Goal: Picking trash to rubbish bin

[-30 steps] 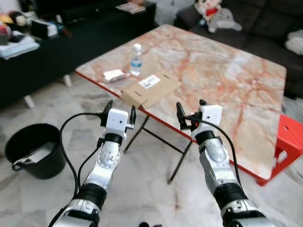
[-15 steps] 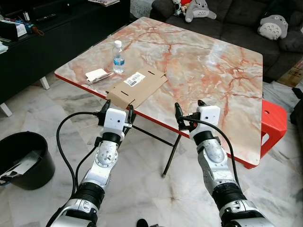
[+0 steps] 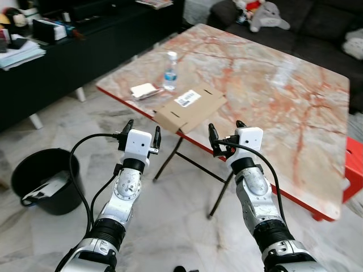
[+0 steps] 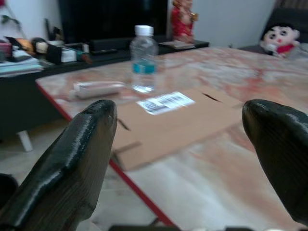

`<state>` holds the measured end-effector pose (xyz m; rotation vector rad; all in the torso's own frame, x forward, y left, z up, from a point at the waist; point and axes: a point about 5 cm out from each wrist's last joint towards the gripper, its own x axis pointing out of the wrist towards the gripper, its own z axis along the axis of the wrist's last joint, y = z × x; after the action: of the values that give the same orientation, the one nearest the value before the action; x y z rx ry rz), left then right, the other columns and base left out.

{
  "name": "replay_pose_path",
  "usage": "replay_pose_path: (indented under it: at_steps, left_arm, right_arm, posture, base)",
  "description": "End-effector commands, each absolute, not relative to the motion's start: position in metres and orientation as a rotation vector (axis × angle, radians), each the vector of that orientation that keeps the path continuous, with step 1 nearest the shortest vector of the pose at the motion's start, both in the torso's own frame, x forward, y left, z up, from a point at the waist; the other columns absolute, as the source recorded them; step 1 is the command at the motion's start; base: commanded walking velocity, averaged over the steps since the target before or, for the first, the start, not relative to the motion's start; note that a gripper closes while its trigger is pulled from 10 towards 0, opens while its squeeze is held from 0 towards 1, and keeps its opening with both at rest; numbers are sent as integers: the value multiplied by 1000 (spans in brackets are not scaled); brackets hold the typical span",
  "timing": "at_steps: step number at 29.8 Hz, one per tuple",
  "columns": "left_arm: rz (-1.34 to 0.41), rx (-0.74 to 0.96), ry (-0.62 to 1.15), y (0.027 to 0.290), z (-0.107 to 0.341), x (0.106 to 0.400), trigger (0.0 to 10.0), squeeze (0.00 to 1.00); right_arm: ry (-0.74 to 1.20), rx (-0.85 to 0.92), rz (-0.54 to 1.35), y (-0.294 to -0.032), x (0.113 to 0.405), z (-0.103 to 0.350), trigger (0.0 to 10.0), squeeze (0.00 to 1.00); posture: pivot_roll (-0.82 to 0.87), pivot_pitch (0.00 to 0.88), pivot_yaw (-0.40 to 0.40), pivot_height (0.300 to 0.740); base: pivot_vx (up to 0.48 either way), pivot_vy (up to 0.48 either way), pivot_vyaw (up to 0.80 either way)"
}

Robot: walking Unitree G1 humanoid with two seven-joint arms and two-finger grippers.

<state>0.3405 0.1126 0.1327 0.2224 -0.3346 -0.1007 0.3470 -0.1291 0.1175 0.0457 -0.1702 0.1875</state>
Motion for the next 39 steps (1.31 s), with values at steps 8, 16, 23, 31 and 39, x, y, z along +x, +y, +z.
replay_pose_path:
  at_steps: [8,16,23,31,39]
  left_arm:
    - [-113,234,-316,113,130,340,10000,0]
    - [-113,241,-325,113,132,339,10000,0]
    - [-129,222,-325,109,133,340,10000,0]
    - [-111,204,-313,112,139,344,10000,0]
    - [-109,200,-307,114,139,344,10000,0]
  right_arm:
    - [-163,51,164,-132,346,116,10000,0]
    - [-164,57,152,-133,347,117,10000,0]
    - [-165,67,144,-134,347,118,10000,0]
    - [-170,64,144,-133,348,119,10000,0]
    - [-180,53,152,-131,348,121,10000,0]
  posture:
    - [76,112,-117,740]
    - [76,111,-111,740]
    - [74,112,-109,740]
    - [75,111,-107,740]
    - [77,107,-105,740]
  base:
    - [0,480,-435]
    - [0,301,0]
    - [0,0,0]
    - [0,0,0]
    - [315,0,-101]
